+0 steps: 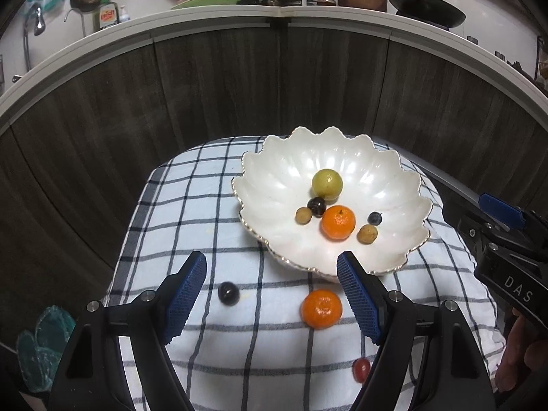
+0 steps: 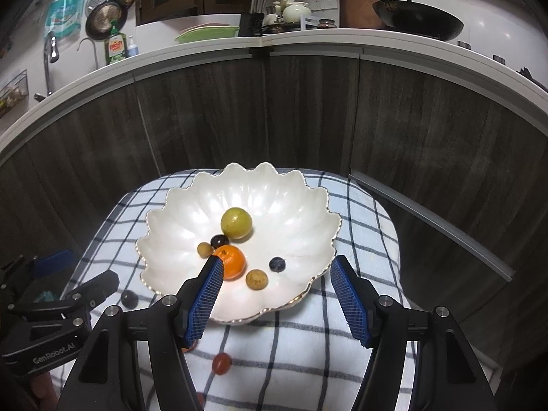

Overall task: Organize fruits
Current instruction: 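Withdraw both open tools from the bowl toward the red oval fruits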

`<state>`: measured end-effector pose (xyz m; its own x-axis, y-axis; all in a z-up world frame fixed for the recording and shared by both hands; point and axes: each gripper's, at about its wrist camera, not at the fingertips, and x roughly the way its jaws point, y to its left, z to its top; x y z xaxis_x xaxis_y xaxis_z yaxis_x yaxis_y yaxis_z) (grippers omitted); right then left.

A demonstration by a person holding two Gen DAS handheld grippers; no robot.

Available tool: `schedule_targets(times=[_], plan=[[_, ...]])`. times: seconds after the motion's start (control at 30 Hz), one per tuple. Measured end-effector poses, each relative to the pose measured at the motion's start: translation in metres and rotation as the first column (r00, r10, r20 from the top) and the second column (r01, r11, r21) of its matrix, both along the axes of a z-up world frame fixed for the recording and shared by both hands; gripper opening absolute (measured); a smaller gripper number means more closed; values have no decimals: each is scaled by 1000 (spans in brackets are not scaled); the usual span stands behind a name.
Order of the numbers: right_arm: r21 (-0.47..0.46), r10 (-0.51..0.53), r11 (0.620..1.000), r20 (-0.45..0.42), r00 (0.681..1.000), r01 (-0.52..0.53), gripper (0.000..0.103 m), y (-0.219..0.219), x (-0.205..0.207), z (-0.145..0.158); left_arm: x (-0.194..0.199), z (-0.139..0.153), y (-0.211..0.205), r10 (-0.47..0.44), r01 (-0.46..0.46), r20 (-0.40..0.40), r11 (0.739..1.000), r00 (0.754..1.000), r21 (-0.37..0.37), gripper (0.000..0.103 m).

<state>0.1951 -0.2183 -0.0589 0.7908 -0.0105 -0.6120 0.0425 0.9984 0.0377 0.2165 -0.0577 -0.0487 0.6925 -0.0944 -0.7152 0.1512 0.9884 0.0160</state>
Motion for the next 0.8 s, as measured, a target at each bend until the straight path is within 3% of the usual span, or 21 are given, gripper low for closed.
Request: schedule_targets(times=[0.43,0.8], plan=[[-21,113,993,-14,994,-113,66,4,-20,-10,-36,-16,-4,44,-44,-20,998,999,-34,78],[-26,275,960,-81,958,-278,66,12,-24,-37,-66,-43,-11,112,-113,-47,993,993,-19,78]])
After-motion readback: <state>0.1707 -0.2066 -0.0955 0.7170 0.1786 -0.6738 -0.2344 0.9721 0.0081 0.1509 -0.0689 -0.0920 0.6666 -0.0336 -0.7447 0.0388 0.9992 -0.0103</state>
